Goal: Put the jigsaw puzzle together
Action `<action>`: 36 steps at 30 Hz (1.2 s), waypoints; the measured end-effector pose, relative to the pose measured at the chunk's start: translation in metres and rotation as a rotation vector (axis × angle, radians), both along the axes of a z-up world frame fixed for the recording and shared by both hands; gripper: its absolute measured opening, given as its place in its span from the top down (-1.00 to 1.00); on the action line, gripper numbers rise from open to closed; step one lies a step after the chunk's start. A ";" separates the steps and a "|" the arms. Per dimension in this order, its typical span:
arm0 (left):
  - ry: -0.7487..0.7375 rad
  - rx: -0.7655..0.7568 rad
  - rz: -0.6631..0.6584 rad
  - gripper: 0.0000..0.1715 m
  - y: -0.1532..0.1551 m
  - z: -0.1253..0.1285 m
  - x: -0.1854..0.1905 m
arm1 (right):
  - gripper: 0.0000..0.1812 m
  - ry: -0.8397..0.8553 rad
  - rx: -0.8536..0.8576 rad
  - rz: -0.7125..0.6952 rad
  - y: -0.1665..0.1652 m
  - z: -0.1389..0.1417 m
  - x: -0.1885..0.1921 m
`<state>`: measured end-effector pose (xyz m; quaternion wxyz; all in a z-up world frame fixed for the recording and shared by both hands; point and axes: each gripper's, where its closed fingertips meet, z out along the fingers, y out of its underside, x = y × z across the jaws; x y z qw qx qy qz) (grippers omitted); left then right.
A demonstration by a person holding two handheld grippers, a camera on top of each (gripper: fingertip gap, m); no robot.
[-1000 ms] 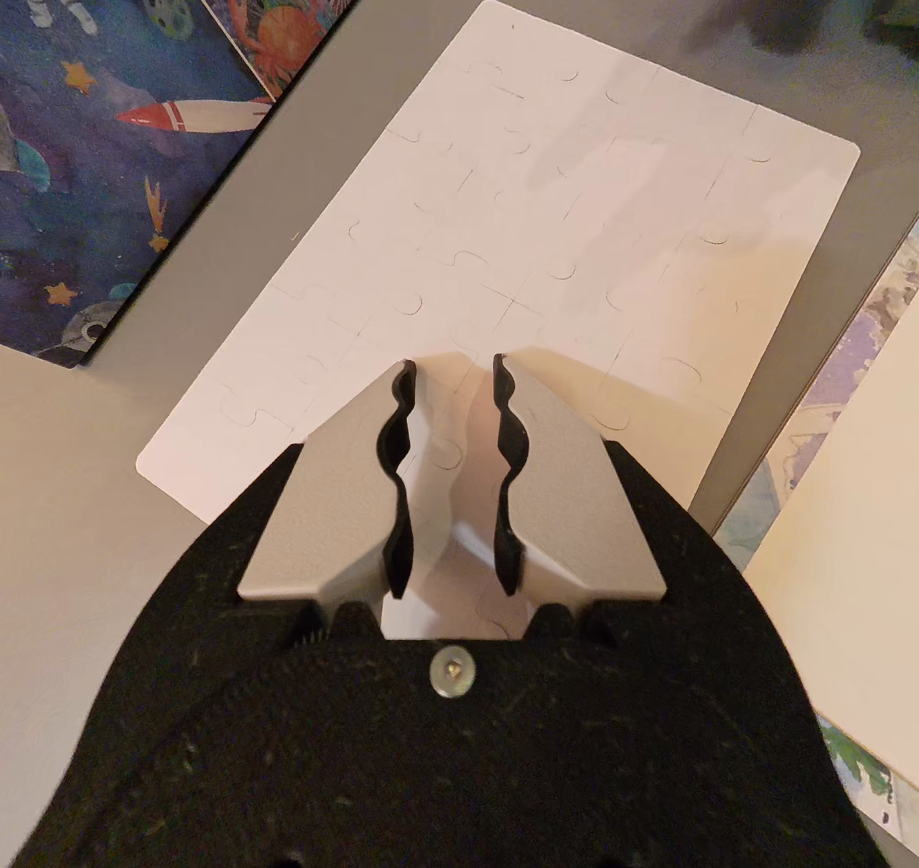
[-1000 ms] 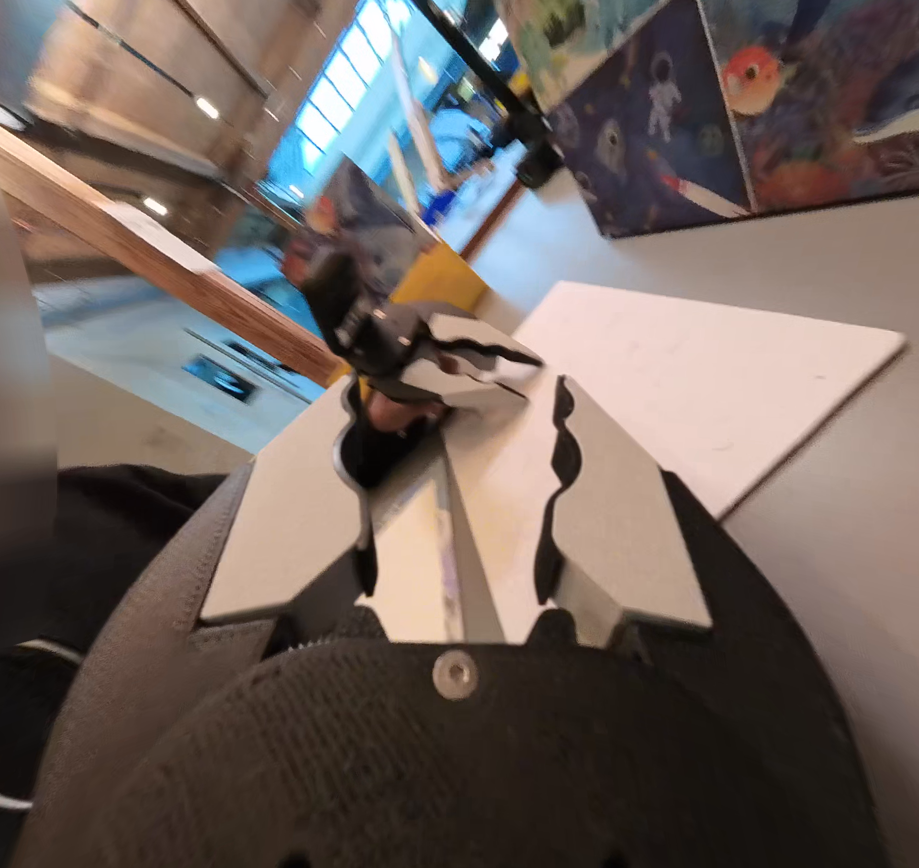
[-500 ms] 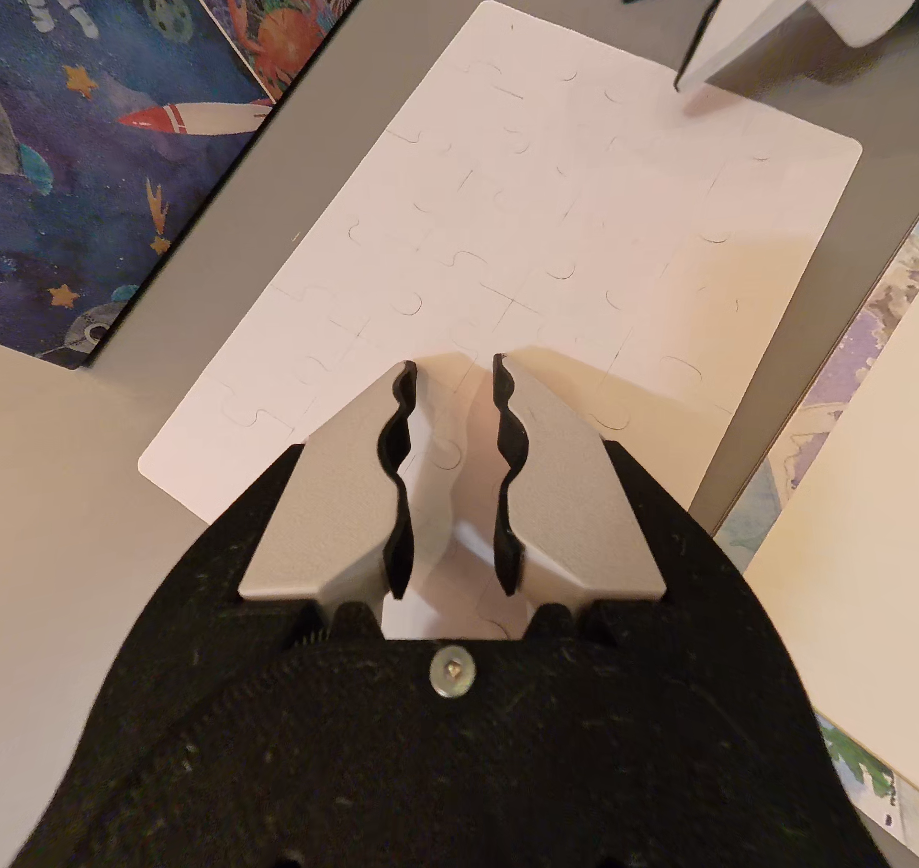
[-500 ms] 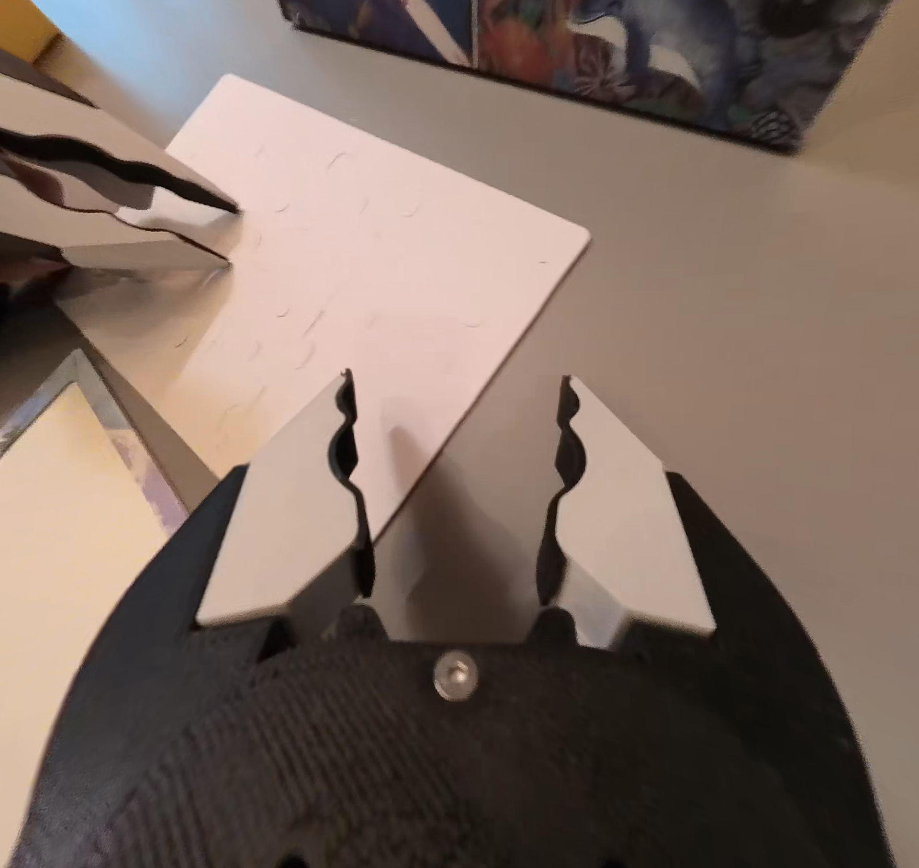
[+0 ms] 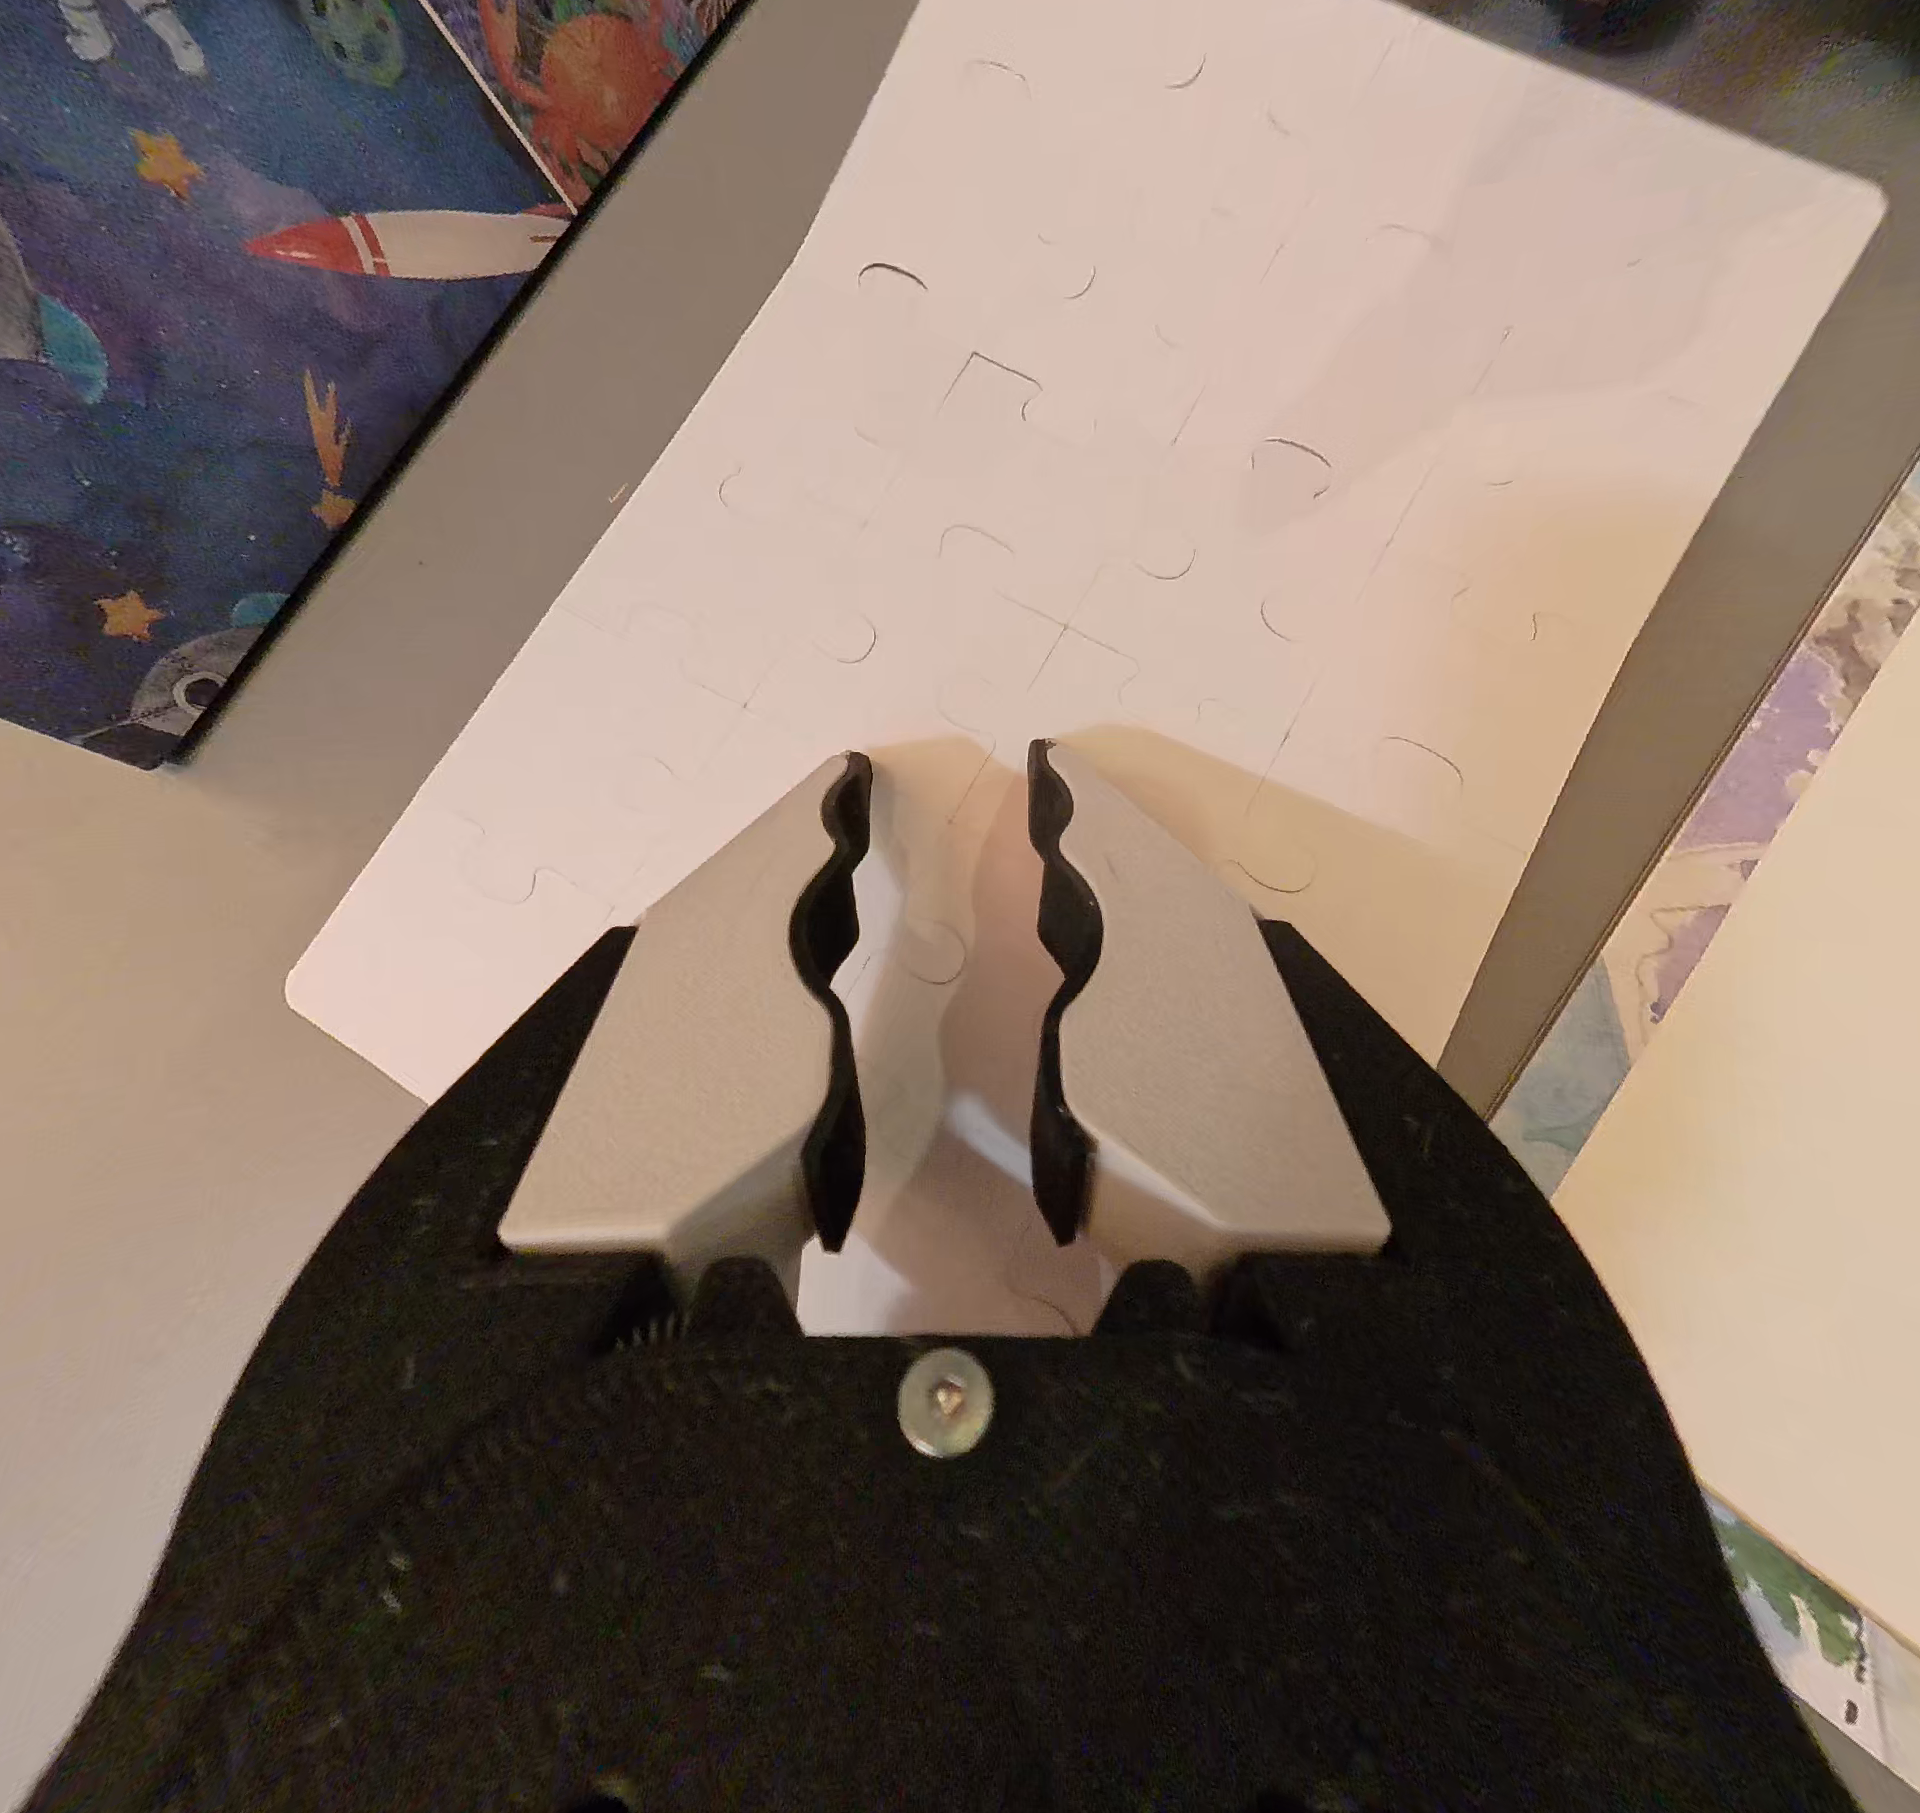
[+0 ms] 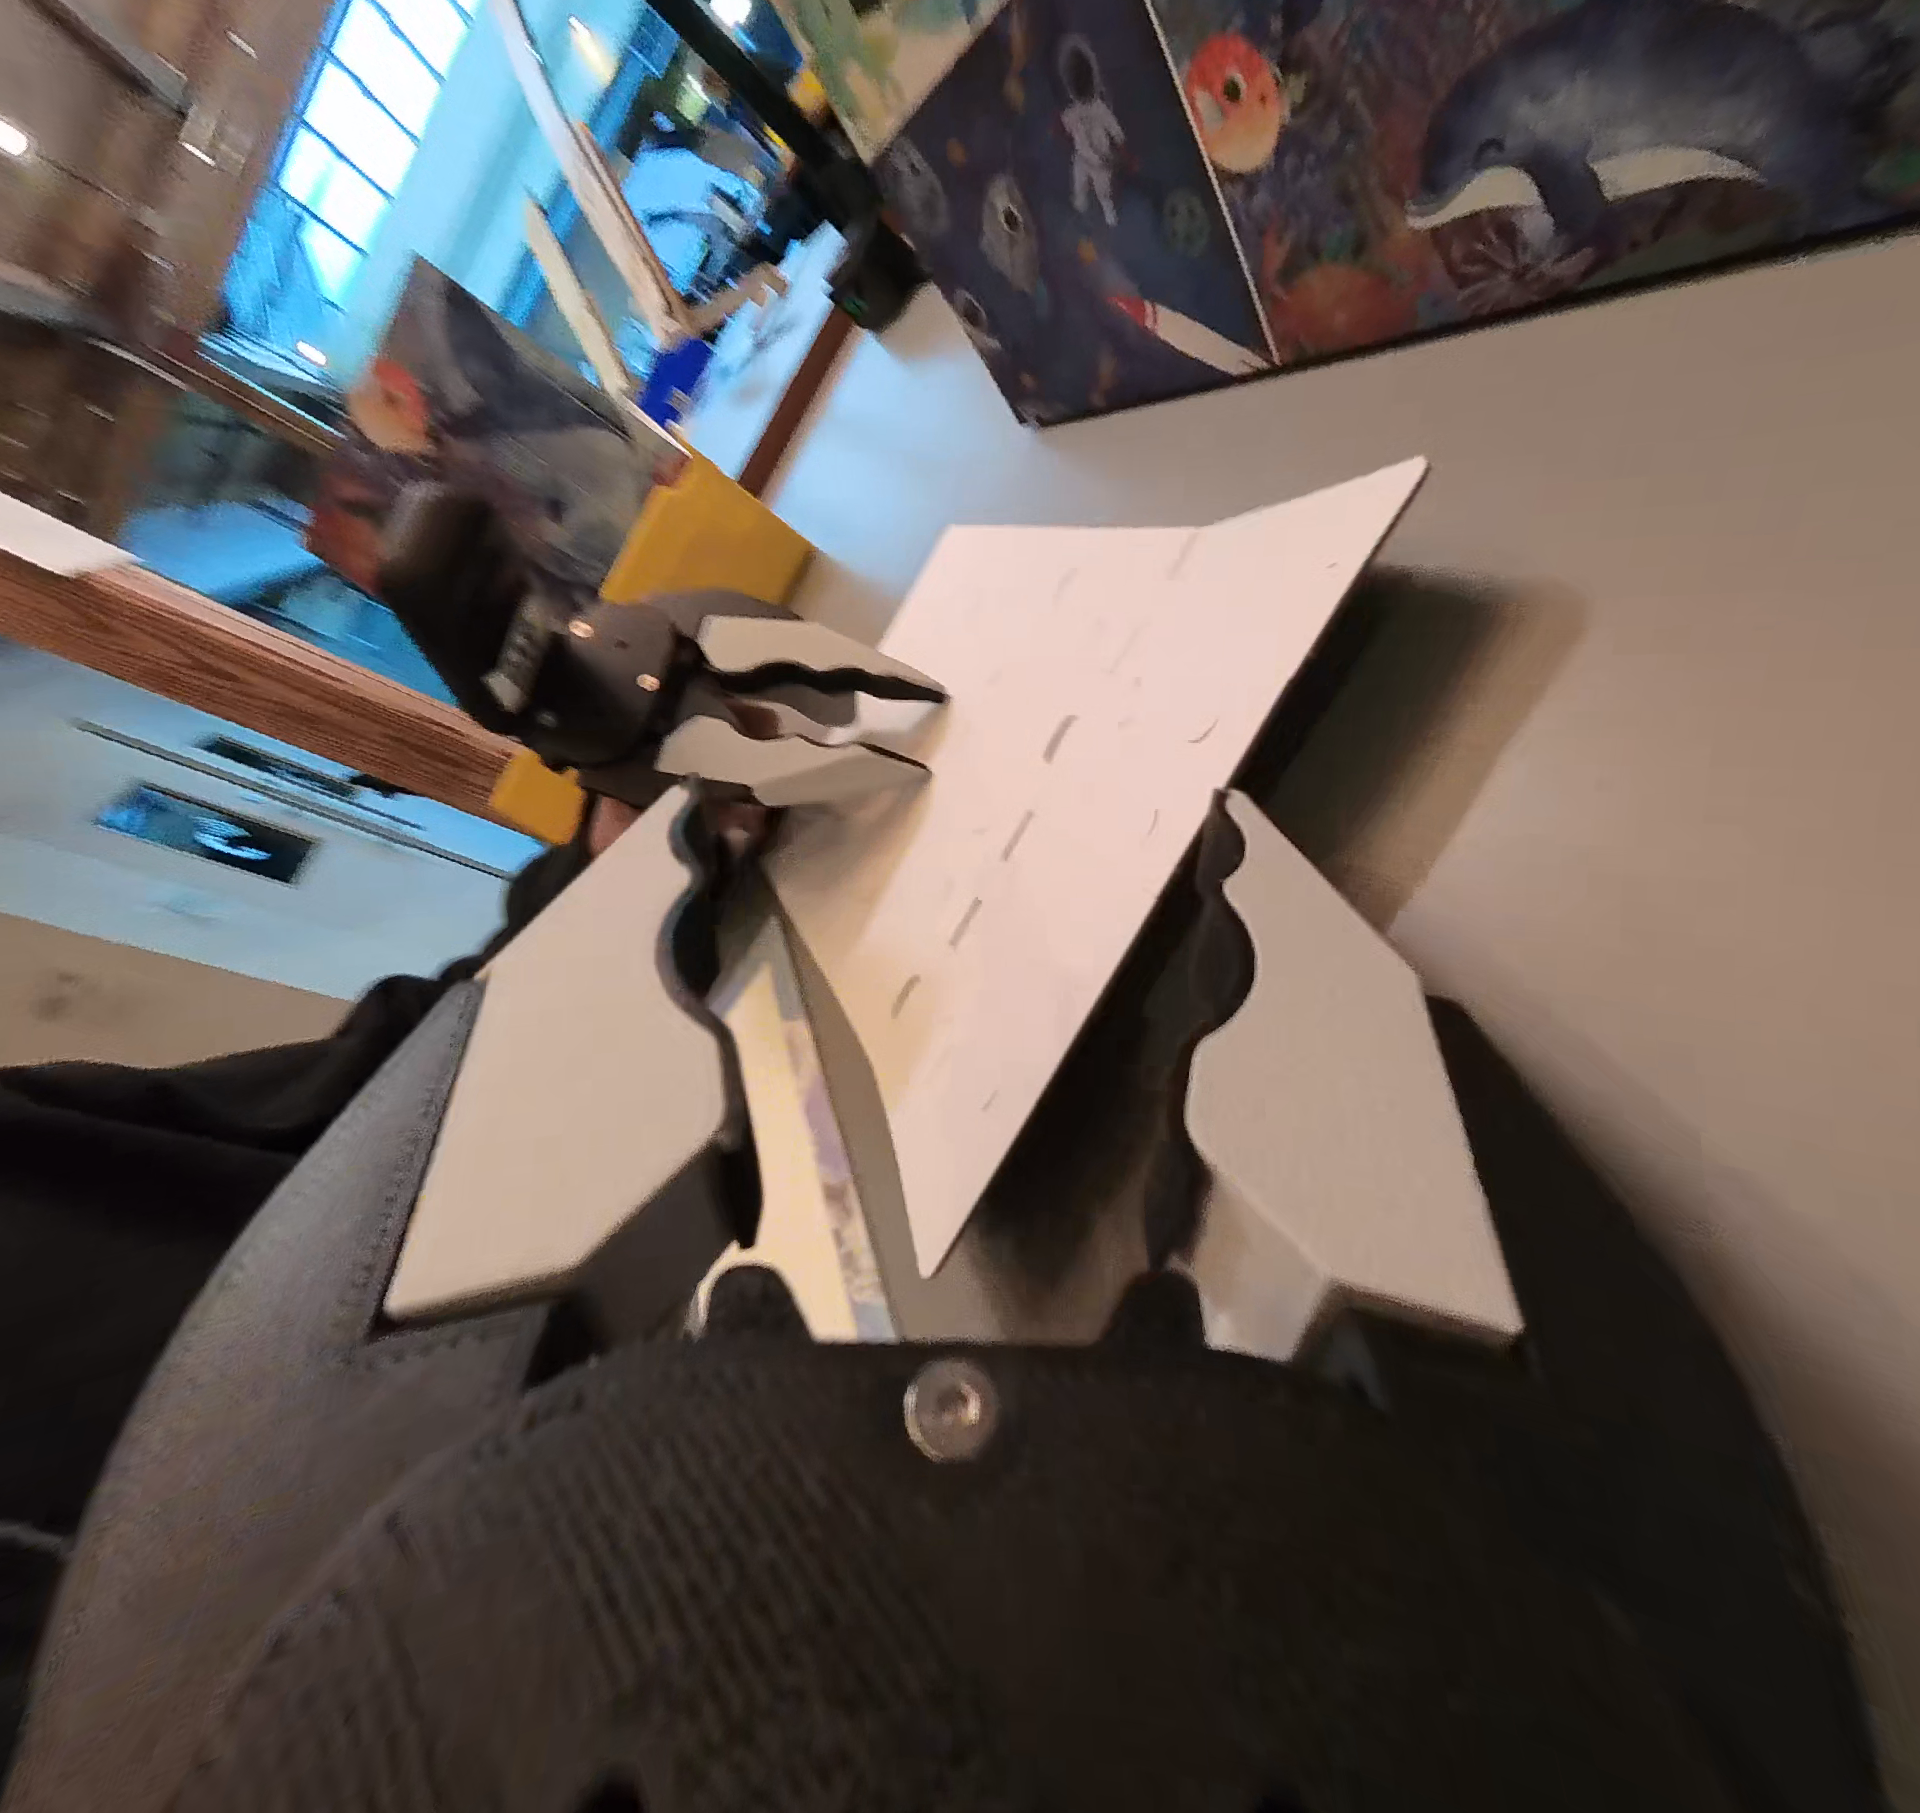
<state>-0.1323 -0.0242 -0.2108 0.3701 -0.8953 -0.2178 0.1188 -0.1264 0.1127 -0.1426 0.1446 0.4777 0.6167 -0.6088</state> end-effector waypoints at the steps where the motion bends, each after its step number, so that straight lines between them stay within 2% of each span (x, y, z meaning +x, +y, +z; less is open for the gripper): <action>1: 0.000 0.000 0.000 0.65 0.000 0.000 0.000 | -0.02 0.000 -0.051 0.002 0.000 0.007 0.000; 7: -0.008 0.004 0.000 0.65 0.000 0.000 0.000 | 0.02 0.020 -0.298 0.040 -0.006 0.042 0.003; 11: -0.008 0.005 0.001 0.65 0.000 0.000 0.000 | 0.04 0.124 -0.301 0.054 -0.024 0.057 0.004; 15: -0.020 0.013 0.002 0.65 0.000 0.000 0.000 | 0.11 0.178 -0.255 0.111 -0.058 0.062 0.006; 17: -0.044 0.031 -0.001 0.65 0.000 0.001 0.000 | 0.08 0.159 -0.179 0.167 -0.079 0.051 0.009; 21: -0.111 0.090 0.030 0.66 -0.004 0.004 -0.003 | 0.08 0.122 0.072 0.234 -0.111 0.005 0.015; 24: -0.129 0.210 0.099 0.70 -0.010 0.017 -0.013 | 0.11 0.083 0.232 0.284 -0.122 -0.025 0.023; 25: -0.123 0.241 0.135 0.73 -0.016 0.021 -0.018 | 0.15 0.088 0.253 0.282 -0.122 -0.026 0.023; 28: -0.101 0.329 0.213 0.76 -0.029 0.035 -0.031 | 0.11 0.092 0.261 0.275 -0.114 -0.023 0.023; 30: -0.076 0.367 0.217 0.76 -0.031 0.045 -0.032 | 0.12 0.091 0.245 0.219 -0.103 -0.019 0.015; 32: -0.048 0.383 0.164 0.77 -0.025 0.053 -0.025 | 0.12 0.078 0.253 0.153 -0.089 -0.021 0.006; 34: -0.053 0.334 0.090 0.77 -0.014 0.048 -0.013 | 0.11 0.053 0.240 0.101 -0.080 -0.025 -0.002; 36: -0.060 0.227 0.055 0.74 -0.008 0.032 -0.005 | 0.09 0.018 0.207 0.081 -0.079 -0.027 -0.005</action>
